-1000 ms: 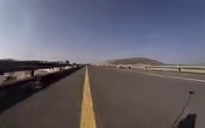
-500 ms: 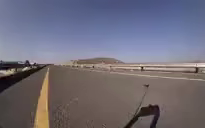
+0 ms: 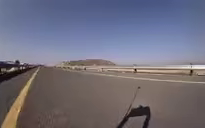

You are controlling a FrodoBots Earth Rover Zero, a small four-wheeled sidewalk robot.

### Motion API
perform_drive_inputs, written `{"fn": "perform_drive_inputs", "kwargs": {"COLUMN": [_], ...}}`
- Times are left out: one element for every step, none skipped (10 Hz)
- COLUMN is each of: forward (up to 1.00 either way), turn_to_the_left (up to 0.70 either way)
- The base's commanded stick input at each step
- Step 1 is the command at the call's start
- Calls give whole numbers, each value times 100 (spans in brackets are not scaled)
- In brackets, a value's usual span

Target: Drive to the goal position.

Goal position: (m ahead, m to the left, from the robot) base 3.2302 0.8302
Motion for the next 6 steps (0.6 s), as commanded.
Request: {"fn": "perform_drive_inputs", "kwargs": {"forward": [85,85,85,85,85,85], "turn_to_the_left": [0,1,18,34,27,20]}}
